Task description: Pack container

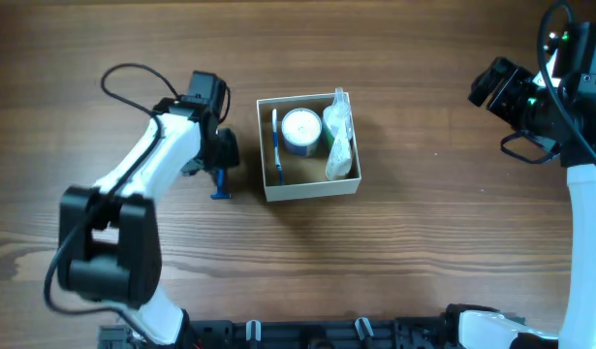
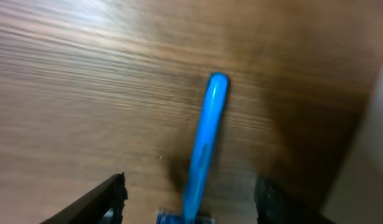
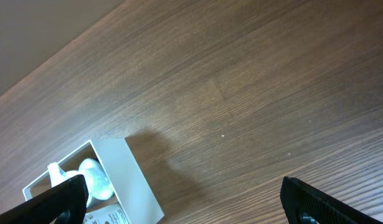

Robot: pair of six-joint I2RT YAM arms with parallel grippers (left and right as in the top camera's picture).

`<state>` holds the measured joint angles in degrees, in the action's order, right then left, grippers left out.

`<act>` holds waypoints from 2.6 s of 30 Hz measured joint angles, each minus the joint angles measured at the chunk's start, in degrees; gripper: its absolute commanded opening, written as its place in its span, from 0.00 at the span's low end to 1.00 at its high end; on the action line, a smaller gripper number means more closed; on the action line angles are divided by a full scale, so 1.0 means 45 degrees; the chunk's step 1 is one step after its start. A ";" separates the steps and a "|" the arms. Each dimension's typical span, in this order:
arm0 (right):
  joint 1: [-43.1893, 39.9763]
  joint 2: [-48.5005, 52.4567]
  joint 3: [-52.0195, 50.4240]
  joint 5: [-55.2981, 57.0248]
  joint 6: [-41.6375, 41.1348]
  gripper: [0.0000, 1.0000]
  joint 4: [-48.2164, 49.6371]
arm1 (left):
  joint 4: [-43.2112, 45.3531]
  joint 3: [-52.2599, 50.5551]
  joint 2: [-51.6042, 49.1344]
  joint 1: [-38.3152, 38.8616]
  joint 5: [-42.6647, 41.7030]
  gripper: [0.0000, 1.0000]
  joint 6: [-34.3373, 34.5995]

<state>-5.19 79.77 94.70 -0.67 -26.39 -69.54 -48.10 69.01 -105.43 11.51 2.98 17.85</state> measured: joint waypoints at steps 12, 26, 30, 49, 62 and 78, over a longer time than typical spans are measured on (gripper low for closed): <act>0.0000 0.0000 0.0000 0.0000 -0.0005 1.00 0.0005 | 0.0753 -0.0015 -0.1195 -0.0087 -0.0369 0.04 -0.1005; 0.0000 0.0000 0.0000 0.0000 0.0000 1.00 0.0005 | -0.1851 0.2501 0.2550 0.0393 -0.0656 0.07 -0.1103; 0.0000 0.0000 0.0000 0.0000 -0.0005 1.00 0.0005 | -0.1263 0.2754 0.4129 0.1671 -0.0918 0.08 -0.1098; 0.0000 0.0000 0.0000 0.0000 -0.0005 1.00 0.0005 | 0.0073 0.2725 0.1375 0.3264 -0.0855 0.34 0.0248; 0.0000 0.0000 0.0000 0.0000 0.0000 1.00 0.0010 | -0.2268 0.3240 0.4333 0.1005 -0.0631 0.58 0.0389; 0.0000 0.0005 0.0000 0.0000 -0.0005 1.00 0.0010 | -0.5260 0.3643 0.9602 -0.3434 0.0379 1.00 0.0447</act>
<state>-5.19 79.79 94.70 -0.67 -26.41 -69.49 -71.77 85.41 -62.22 -3.95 4.69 19.86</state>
